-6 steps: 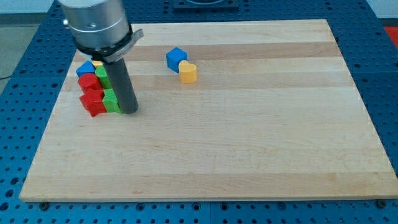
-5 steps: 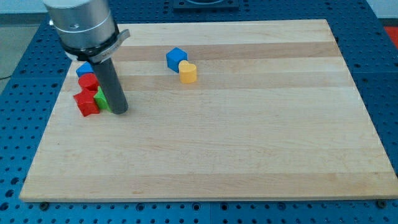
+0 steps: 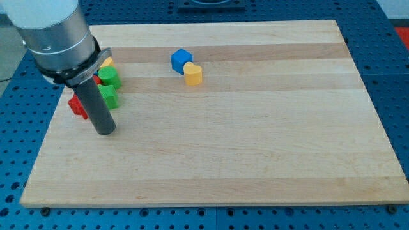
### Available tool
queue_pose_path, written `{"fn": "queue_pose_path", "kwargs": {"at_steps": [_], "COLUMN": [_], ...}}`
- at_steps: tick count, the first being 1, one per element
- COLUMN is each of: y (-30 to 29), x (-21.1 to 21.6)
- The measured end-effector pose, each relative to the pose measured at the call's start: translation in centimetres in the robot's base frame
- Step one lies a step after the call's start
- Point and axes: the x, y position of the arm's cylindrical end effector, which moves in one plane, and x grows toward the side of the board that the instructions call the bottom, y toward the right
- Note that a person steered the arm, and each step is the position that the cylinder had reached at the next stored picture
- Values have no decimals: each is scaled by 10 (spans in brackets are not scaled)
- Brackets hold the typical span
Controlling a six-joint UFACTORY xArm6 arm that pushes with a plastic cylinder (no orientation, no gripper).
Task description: Nudge the green star and red star
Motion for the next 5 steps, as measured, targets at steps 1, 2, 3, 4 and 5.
{"fn": "queue_pose_path", "kwargs": {"at_steps": [1, 2, 3, 4, 5], "y": [-8, -30, -48, -64, -78], "x": [12, 13, 13, 13, 13]}}
